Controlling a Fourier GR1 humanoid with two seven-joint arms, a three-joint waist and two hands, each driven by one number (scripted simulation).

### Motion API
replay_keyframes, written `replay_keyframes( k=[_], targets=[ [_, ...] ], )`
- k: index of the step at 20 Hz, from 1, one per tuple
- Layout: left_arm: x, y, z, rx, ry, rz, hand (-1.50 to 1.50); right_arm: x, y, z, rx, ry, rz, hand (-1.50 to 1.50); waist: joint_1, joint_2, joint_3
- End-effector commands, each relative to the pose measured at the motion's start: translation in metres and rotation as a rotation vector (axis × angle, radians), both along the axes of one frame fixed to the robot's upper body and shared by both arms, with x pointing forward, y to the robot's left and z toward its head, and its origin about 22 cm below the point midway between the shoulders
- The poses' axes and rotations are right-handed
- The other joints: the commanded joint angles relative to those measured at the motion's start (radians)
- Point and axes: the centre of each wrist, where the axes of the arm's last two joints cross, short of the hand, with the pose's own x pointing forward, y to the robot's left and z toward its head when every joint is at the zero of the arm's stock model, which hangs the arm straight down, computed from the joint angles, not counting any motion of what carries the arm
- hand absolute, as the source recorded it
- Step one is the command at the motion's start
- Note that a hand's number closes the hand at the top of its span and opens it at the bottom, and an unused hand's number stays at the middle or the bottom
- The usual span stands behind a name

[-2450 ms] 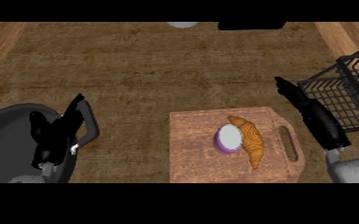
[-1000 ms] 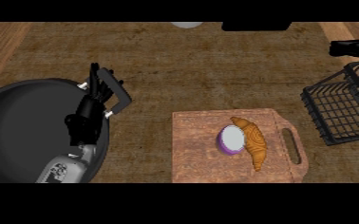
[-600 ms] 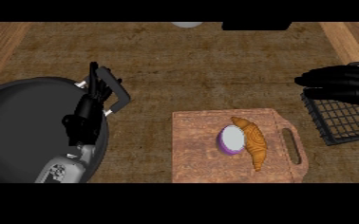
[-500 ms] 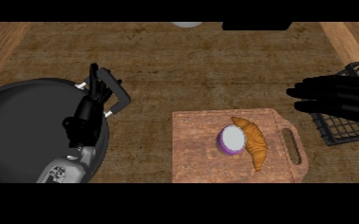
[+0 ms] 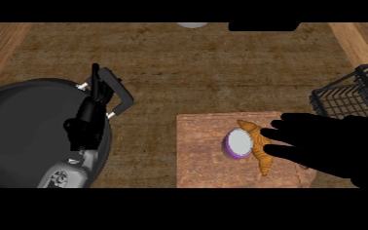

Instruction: Pick the croissant from the cutting board and place it in the tiered basket

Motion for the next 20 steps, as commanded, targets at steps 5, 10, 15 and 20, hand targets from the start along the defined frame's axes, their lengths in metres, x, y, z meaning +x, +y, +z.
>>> replay_keyframes(
  k=[5, 10, 15, 20],
  targets=[
    [0.013, -0.002, 0.01, -0.005, 0.004, -0.013, 0.0, -0.013, 0.015, -0.022, -0.175, -0.003, -0.019, -1.5, -0.001, 0.001, 0.001],
    [0.008, 0.001, 0.005, 0.01, -0.014, 0.009, 0.0, -0.005, 0.004, -0.027, -0.231, -0.024, -0.069, -1.5, 0.003, 0.001, 0.001],
    [0.004, 0.012, 0.007, 0.008, -0.023, -0.003, 0.0, 0.001, 0.014, -0.034, -0.232, -0.073, -0.059, -1.5, 0.004, 0.001, 0.001],
    [-0.005, 0.004, -0.005, -0.007, 0.004, 0.004, 0.0, 0.003, 0.005, -0.046, -0.297, -0.118, -0.053, -1.5, 0.004, 0.001, 0.001]
  ],
)
